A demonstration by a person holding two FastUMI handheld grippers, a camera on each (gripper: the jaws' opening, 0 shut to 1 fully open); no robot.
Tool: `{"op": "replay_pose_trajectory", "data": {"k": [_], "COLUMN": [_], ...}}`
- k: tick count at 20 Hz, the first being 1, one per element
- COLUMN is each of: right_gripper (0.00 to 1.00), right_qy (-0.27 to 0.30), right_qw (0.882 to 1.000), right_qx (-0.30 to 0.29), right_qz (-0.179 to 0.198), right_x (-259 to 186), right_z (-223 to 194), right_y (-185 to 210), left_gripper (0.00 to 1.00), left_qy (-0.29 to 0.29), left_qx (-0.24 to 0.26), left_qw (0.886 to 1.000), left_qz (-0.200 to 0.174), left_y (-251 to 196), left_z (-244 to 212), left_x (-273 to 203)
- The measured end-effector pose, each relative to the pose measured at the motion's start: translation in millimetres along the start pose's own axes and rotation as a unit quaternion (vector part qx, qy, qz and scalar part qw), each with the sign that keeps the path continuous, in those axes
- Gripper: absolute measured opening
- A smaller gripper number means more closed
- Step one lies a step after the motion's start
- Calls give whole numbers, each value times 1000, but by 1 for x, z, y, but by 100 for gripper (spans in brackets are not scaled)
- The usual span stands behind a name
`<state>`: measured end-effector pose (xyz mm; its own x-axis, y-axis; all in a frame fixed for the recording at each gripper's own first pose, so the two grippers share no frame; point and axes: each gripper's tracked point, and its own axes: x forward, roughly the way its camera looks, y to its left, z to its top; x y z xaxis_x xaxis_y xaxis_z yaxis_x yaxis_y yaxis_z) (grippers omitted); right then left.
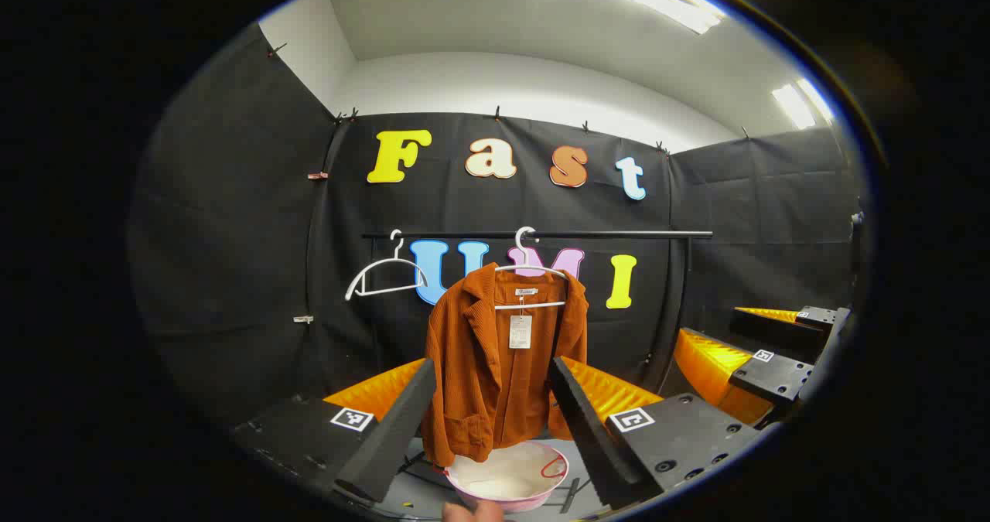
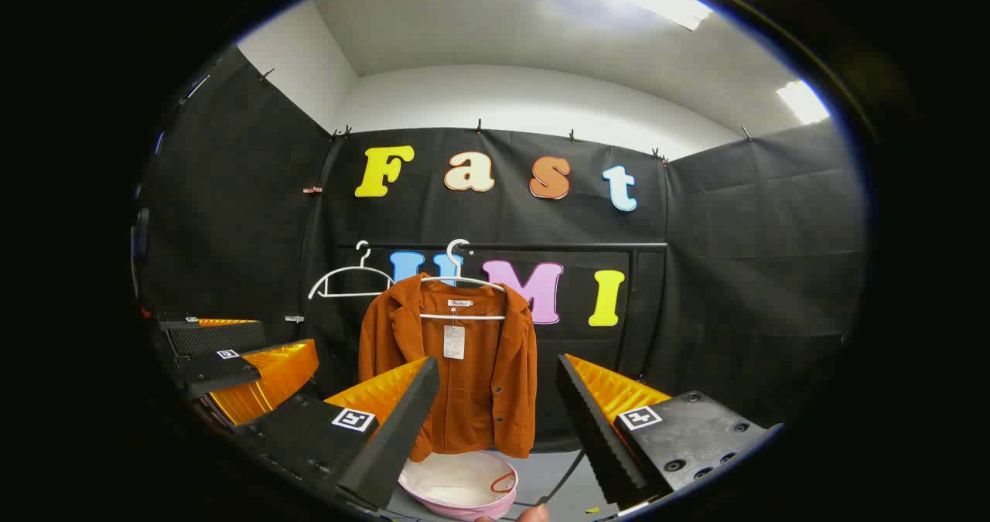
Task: Grasp the clothes on the hanger with both hands and then place them into the laundry hamper below.
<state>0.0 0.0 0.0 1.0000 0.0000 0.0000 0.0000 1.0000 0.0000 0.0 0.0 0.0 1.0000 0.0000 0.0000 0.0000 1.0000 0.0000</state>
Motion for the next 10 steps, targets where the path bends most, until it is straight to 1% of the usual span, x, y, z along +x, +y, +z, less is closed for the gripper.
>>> {"op": "replay_pose_trajectory", "data": {"k": [3,7,8,9,10], "right_gripper": [98,98,98,98,98], "right_qy": [1,-1,-1,-1,-1], "right_qw": [1000,1000,1000,1000,1000], "right_qx": [1,2,2,2,2], "right_qz": [-1,-4,-4,-5,-5], "right_x": [1,1,1,1,2], "right_z": [0,1,0,1,1], "right_y": [1,1,1,1,1], "left_gripper": [95,95,92,95,95], "left_qy": [-2,-15,-15,-15,-15], "left_qx": [-3,9,10,8,6], "left_qw": [1000,1000,1000,1000,1000], "left_qz": [-2,-5,-9,-11,-12], "left_y": [-1,-5,-8,-9,-10], "left_z": [0,7,8,8,9], "left_x": [0,-7,-9,-9,-9]}}
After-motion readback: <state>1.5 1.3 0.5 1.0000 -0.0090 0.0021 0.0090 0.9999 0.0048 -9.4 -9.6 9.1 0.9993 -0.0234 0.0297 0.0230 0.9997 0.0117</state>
